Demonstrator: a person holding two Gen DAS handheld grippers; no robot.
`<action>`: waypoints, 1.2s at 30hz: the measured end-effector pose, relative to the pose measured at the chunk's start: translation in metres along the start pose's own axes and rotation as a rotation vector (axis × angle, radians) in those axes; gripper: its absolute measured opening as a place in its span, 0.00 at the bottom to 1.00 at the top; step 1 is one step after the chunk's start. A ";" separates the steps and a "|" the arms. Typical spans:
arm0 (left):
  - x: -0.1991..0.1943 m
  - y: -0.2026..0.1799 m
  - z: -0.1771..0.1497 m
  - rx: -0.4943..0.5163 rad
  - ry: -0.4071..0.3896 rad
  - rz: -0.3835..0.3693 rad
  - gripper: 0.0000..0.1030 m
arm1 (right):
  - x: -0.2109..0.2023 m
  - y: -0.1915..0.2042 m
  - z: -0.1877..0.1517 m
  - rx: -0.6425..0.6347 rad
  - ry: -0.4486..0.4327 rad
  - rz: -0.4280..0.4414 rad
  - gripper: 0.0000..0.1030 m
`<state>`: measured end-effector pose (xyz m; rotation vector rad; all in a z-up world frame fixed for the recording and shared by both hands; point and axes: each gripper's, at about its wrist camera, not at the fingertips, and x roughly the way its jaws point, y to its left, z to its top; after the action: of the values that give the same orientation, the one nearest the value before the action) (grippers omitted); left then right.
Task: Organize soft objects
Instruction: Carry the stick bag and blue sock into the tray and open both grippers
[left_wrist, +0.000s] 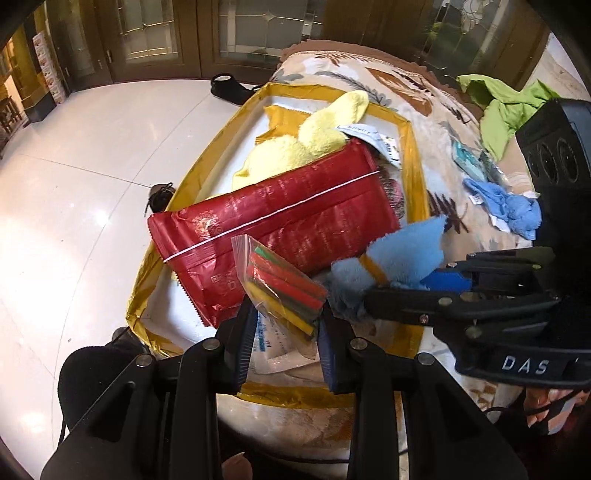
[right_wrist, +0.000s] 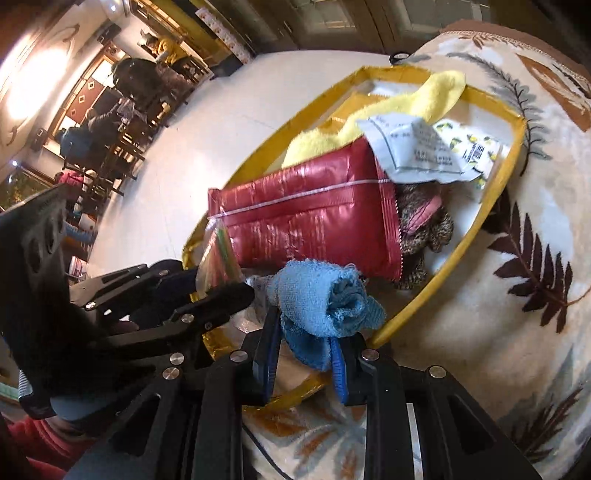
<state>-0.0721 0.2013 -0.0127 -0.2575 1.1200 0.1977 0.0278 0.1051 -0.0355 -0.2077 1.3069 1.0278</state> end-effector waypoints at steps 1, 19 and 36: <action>0.001 -0.001 0.000 0.002 0.000 0.010 0.27 | 0.002 0.000 0.000 -0.001 0.005 -0.007 0.27; -0.009 0.002 0.006 -0.048 -0.055 0.037 0.77 | -0.059 -0.012 -0.009 0.047 -0.127 -0.102 0.49; -0.028 -0.046 0.023 0.055 -0.142 0.100 0.81 | -0.115 -0.069 -0.035 0.228 -0.251 -0.103 0.49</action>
<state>-0.0506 0.1634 0.0269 -0.1362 0.9964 0.2695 0.0635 -0.0147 0.0241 0.0276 1.1607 0.7828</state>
